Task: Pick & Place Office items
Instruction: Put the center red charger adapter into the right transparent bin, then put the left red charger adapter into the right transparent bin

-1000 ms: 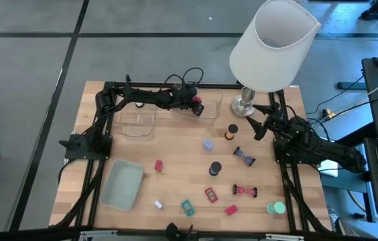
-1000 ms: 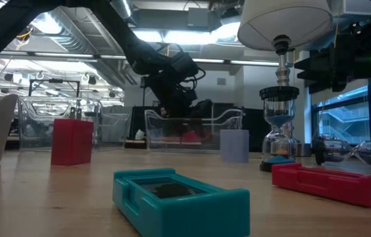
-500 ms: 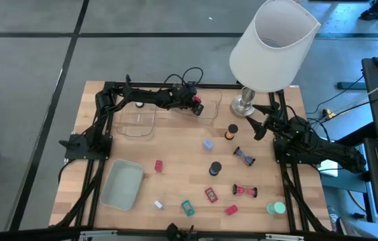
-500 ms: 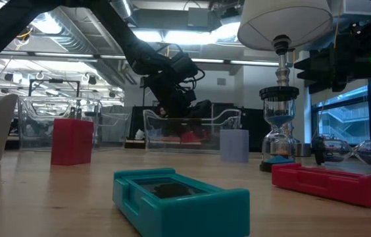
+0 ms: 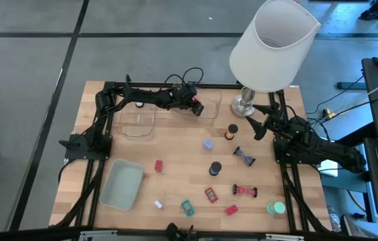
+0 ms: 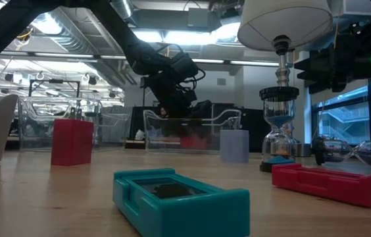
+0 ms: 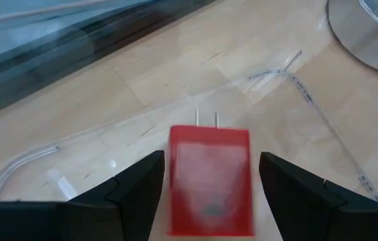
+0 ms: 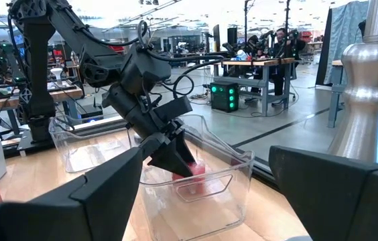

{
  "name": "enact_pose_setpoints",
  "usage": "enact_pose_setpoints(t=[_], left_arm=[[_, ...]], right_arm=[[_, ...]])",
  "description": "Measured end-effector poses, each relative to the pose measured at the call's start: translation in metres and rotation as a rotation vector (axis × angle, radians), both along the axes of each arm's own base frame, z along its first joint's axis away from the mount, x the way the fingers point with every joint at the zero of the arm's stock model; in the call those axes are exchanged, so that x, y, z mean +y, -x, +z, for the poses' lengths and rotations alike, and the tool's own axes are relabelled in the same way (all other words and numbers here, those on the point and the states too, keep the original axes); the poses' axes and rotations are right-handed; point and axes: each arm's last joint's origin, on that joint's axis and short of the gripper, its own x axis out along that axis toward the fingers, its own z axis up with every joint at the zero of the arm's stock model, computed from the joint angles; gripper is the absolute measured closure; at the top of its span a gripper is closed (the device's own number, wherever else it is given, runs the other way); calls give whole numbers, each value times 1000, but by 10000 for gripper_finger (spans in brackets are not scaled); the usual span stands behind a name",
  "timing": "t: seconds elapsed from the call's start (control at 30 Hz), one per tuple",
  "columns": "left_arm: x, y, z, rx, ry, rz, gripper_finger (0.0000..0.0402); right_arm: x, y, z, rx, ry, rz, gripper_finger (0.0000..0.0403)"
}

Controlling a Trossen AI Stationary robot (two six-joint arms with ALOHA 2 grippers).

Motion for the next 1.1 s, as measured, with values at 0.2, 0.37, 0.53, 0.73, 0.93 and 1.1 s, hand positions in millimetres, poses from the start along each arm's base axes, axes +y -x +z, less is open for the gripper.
enact_pose_setpoints(t=[0.2,0.37,0.53,0.73,0.93,1.1], left_arm=[[0,0,0,7,-9,-11,160],[1,-1,12,-23,-60,-25,160],[-9,2,54,-83,-145,-79,160],[-56,3,94,-72,-205,-302,160],[-132,-6,98,30,-275,-660,160],[-186,0,87,154,-172,-775,160]], right_arm=[[0,0,0,0,0,0,76],[0,0,0,0,0,1,76],[0,0,0,0,0,0,76],[0,0,0,0,0,2,76],[0,0,0,0,0,2,76],[0,0,0,0,0,2,76]])
